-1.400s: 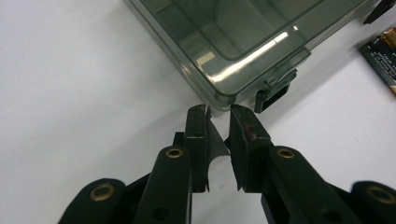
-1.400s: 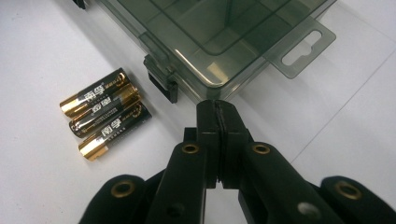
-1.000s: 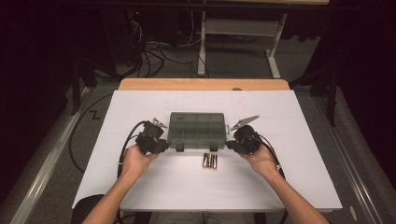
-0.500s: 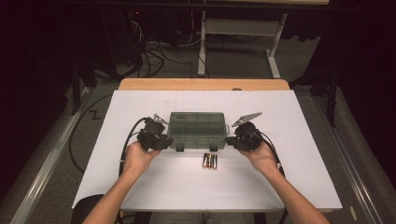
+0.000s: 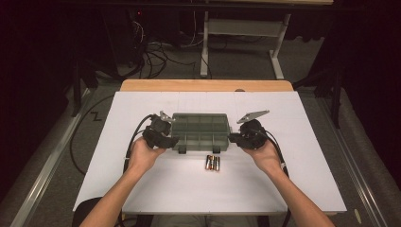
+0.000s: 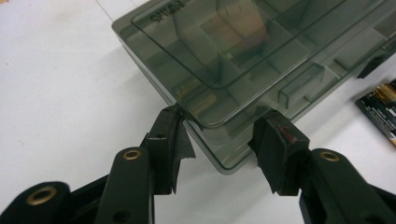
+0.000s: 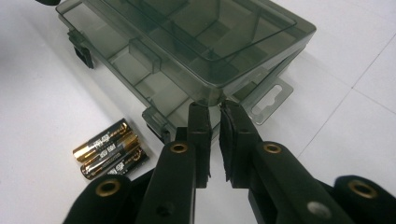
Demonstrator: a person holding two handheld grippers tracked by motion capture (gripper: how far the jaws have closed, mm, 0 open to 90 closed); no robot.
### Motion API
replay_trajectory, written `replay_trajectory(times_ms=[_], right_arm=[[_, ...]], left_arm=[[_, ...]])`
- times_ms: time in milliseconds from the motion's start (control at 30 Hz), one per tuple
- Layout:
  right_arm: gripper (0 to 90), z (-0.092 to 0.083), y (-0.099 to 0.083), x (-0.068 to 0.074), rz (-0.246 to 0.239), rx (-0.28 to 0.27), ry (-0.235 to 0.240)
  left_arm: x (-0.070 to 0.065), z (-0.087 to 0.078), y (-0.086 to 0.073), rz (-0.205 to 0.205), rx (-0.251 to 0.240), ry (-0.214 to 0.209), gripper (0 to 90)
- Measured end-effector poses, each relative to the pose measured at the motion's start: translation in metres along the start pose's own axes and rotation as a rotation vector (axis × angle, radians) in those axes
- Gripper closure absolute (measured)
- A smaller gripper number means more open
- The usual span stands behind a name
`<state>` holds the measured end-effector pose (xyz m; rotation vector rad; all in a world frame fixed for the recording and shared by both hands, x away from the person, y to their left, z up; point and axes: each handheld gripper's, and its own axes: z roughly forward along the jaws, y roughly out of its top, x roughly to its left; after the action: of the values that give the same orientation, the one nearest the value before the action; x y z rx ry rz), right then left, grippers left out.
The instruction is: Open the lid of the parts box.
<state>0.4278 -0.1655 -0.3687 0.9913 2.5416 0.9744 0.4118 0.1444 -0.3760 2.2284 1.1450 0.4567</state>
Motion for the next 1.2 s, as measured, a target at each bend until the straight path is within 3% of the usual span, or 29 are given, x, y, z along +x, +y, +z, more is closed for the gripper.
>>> replay_trajectory(times_ms=[100,133,233,333,633,733,933,1100,1200], right_arm=[[82.1,-0.001,0.001,-0.001,0.001,-0.009,-0.001],[76.7,-0.001,0.001,-0.002,0.024,-0.023,0.000],[75.5,-0.001,0.001,-0.005,0.039,-0.032,-0.005],[72.1,0.004,0.000,-0.008,0.087,-0.025,-0.016],[71.0,0.018,0.002,-0.015,0.152,-0.035,-0.035],[70.7,0.023,0.003,-0.018,0.183,-0.025,-0.033],[70.5,0.031,0.003,-0.025,0.221,0.000,-0.033],[70.5,0.030,0.004,-0.026,0.237,0.002,-0.029],[70.5,0.029,0.007,-0.027,0.254,0.032,-0.020]], left_arm=[[0.002,-0.001,0.001,-0.015,-0.011,-0.003,51.6],[0.005,-0.003,0.002,-0.032,-0.024,-0.014,50.5],[0.006,-0.004,0.003,-0.039,-0.038,-0.009,47.5],[0.008,-0.005,0.006,-0.055,-0.050,-0.016,46.9],[0.013,-0.008,0.011,-0.067,-0.070,-0.018,44.2],[0.018,-0.010,0.014,-0.087,-0.078,-0.028,43.6],[0.020,-0.010,0.017,-0.088,-0.079,-0.027,43.5],[0.020,-0.010,0.019,-0.087,-0.078,-0.026,43.6],[0.021,-0.009,0.021,-0.091,-0.082,-0.026,43.6]])
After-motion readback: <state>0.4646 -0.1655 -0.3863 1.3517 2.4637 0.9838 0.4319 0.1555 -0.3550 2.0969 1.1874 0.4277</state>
